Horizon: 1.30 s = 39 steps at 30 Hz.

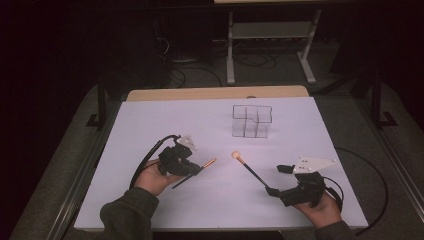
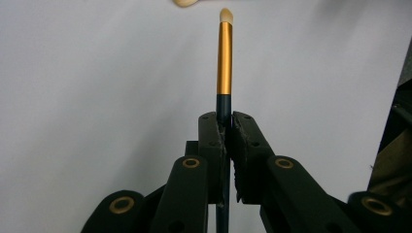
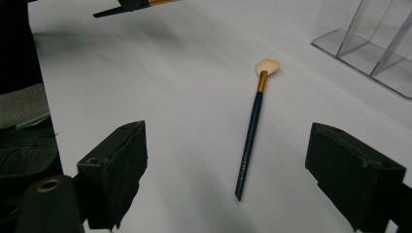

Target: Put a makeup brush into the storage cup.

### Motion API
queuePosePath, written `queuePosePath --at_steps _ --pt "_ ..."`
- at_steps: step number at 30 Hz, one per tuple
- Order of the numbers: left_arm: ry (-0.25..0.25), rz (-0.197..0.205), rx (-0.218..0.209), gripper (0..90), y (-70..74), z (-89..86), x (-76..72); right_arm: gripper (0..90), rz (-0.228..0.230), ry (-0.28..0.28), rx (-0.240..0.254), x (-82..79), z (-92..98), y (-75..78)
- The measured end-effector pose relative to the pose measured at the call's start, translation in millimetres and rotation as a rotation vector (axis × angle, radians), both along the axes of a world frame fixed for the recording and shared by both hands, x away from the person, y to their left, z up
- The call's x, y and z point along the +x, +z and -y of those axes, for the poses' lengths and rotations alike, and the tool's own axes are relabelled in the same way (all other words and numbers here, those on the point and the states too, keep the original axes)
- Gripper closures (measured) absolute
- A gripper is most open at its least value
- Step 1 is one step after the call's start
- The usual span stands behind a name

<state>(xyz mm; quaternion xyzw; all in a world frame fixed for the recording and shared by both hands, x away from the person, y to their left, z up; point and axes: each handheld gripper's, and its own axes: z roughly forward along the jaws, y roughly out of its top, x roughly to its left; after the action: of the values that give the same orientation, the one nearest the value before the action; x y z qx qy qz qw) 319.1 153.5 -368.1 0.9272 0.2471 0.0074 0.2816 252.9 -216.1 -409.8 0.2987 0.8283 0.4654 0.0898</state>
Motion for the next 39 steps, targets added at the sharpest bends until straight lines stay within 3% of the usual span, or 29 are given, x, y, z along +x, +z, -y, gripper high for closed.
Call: queuePosePath --at_steps 5,8,10,14,20,22,26,27,39 --pt "-0.02 0.008 0.003 83.4 4.3 -3.6 -3.7 14.3 0.003 0.021 -0.001 2.0 -4.1 4.3" --pt "-0.005 0.013 -0.03 83.5 5.7 -3.5 -8.1 14.3 0.001 0.029 0.0 3.2 -5.8 7.0" --pt "-0.024 0.018 -0.017 83.4 7.3 -4.6 -9.1 14.2 -0.001 0.03 0.002 3.7 -7.3 8.5" --pt "-0.018 0.021 -0.043 83.4 9.0 -4.0 -14.5 14.6 -0.011 0.044 -0.002 5.6 -12.0 10.9" --pt "-0.038 0.026 -0.038 83.4 11.4 -5.4 -17.4 14.6 -0.013 0.069 -0.008 7.3 -16.9 13.6" --pt "-0.025 0.027 -0.061 83.5 10.9 -4.7 -19.5 14.6 -0.01 0.074 -0.005 7.8 -19.0 14.7" --pt "-0.049 0.033 -0.057 83.4 12.2 -6.6 -21.2 14.7 -0.01 0.08 -0.008 9.0 -22.4 16.7" --pt "-0.034 0.027 -0.069 83.4 12.0 -5.8 -22.9 14.7 -0.009 0.085 -0.008 9.5 -23.0 17.0" --pt "-0.053 0.036 -0.089 83.4 12.9 -3.7 -28.3 15.1 -0.026 0.102 -0.009 12.3 -30.4 18.8"
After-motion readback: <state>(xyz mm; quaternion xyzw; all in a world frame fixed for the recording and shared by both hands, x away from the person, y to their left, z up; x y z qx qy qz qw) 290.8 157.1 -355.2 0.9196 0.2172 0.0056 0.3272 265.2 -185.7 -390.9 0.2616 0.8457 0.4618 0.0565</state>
